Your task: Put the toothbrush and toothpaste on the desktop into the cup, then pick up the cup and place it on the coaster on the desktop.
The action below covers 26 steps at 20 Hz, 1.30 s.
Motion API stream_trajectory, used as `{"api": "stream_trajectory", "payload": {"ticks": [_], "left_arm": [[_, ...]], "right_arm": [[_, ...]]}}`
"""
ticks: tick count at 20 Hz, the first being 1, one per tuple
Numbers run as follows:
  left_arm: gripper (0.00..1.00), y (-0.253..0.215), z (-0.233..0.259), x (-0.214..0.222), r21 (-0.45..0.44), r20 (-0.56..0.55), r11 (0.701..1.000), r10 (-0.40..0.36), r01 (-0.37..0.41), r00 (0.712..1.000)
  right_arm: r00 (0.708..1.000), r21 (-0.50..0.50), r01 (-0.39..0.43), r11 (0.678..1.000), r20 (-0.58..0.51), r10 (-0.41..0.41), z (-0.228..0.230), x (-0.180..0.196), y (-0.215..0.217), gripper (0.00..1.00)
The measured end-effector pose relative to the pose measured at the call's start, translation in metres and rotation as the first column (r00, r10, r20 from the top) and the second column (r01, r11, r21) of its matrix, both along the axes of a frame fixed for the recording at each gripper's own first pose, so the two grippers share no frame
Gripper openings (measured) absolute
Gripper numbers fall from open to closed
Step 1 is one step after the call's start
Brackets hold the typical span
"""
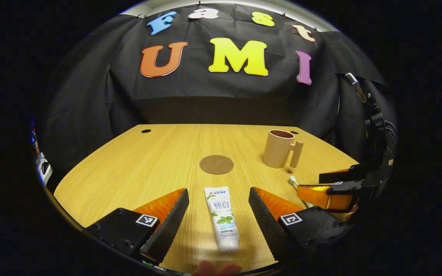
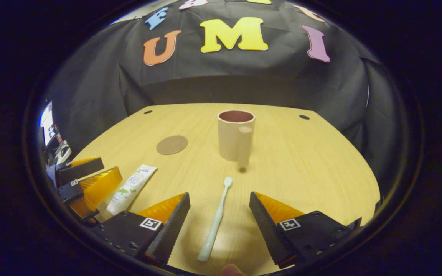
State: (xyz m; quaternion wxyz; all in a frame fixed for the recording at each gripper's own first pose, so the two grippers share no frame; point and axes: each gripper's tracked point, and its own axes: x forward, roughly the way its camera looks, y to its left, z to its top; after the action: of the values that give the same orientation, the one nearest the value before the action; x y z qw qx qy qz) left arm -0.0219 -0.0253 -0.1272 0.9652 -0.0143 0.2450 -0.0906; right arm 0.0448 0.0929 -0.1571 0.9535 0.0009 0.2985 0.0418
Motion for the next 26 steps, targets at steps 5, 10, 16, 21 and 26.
{"api": "stream_trajectory", "payload": {"ticks": [5,10,16,21,26], "left_arm": [[1.00,-0.004,-0.009,-0.005,-0.028,-0.038,1.000,-0.015,0.013,0.999],[1.00,-0.001,-0.009,-0.003,-0.015,-0.029,1.000,-0.023,0.023,0.999],[1.00,0.002,-0.021,-0.003,-0.037,-0.066,0.999,-0.015,0.013,0.998],[0.99,0.003,-0.031,-0.001,-0.054,-0.103,0.999,-0.005,-0.001,0.995],[0.98,0.002,-0.038,0.003,-0.062,-0.127,0.998,0.007,-0.015,0.992]], "right_arm": [[0.998,-0.043,0.060,0.997,-0.015,-0.061,-0.009,0.016,-0.003,0.79],[0.994,-0.036,0.097,0.995,-0.056,-0.099,-0.023,0.030,-0.007,0.60],[0.992,-0.040,0.107,0.993,-0.055,-0.109,-0.025,0.042,-0.005,0.29],[0.993,-0.036,0.097,0.995,-0.058,-0.099,-0.024,0.043,-0.004,0.10],[0.994,0.019,0.088,0.996,-0.067,-0.086,-0.021,0.039,-0.002,0.01]]}}
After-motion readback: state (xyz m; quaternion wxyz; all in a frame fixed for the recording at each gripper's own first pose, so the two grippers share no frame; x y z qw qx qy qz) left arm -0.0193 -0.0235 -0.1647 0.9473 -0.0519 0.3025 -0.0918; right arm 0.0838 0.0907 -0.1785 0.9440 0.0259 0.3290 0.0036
